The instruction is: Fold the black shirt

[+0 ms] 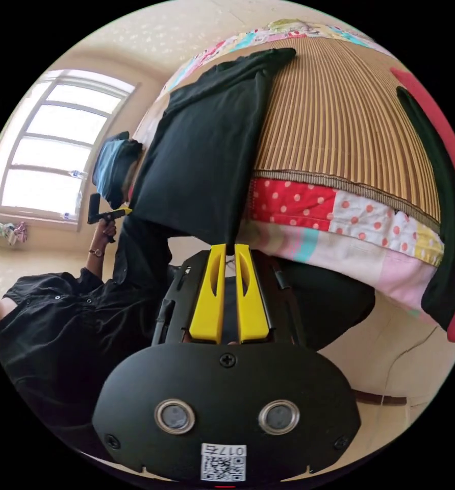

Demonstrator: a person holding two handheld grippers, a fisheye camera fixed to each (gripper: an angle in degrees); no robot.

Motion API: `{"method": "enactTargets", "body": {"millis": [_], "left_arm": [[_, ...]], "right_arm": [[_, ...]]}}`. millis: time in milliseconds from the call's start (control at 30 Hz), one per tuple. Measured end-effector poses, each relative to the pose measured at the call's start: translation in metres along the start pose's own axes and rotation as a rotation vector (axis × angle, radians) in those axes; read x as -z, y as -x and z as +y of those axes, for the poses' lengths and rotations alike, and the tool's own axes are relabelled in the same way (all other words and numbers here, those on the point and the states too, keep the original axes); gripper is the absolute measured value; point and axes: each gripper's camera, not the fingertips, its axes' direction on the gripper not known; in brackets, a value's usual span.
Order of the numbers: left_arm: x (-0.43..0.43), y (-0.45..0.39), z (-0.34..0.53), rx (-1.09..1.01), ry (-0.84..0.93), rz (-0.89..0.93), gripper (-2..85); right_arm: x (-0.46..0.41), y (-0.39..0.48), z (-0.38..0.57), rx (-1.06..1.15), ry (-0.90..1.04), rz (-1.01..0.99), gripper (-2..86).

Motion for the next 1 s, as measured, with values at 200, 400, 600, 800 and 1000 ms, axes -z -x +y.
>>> {"method": "enactTargets", "body": {"millis": [200, 400, 600, 800, 1000], "left_arm": [[-0.012, -0.013, 0.003, 0.006, 0.005, -0.031, 5.1], [-0.011, -0.004, 0.02, 0.029, -0.013, 0.03, 5.1], [-0.013, -0.002, 0.04, 0.025, -0.013, 0.015, 5.1], [-0.001, 0.013, 0.077, 0.002, -0.063, 0.119, 5.1], [0.068, 0.014, 0.131, -0.203, -0.313, 0.386, 5.0]], "right_arm": [[0.028, 0.006, -0.013, -0.099, -0.124, -0.096, 10.2], [0.011, 0.016, -0.031, -0.154, -0.012, -0.017, 11.3], [0.017, 0.013, -0.019, -0.241, -0.048, -0.157, 6.2], [0.059, 0.03, 0.011, -0.179, -0.058, -0.247, 3.1], [0.155, 0.037, 0.096, -0.12, -0.516, -0.638, 2.4]]}}
